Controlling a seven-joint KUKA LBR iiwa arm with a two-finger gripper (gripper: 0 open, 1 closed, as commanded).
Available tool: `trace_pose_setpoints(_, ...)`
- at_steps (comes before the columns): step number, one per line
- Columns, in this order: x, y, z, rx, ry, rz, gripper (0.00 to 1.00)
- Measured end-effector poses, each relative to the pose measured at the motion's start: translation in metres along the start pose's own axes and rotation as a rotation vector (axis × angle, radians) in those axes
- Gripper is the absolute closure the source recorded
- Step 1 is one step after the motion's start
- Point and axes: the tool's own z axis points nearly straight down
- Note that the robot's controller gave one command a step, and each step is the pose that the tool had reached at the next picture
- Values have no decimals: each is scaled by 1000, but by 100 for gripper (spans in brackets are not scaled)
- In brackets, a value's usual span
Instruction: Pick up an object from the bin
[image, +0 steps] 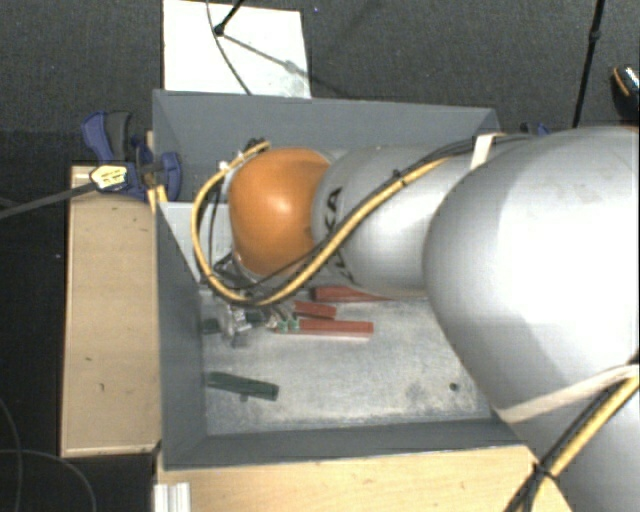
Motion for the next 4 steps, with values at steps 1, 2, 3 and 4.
trace_pose_setpoints(1, -8, 2, 2, 0, 0, -101, 100)
trace_pose_setpoints(2, -8, 2, 2, 0, 1, -97, 0)
trace_pose_setpoints(3, -3, -23, 14, 1, 7, -50, 0)
trace_pose_setpoints(4, -3, -22, 13, 0, 6, -48, 100)
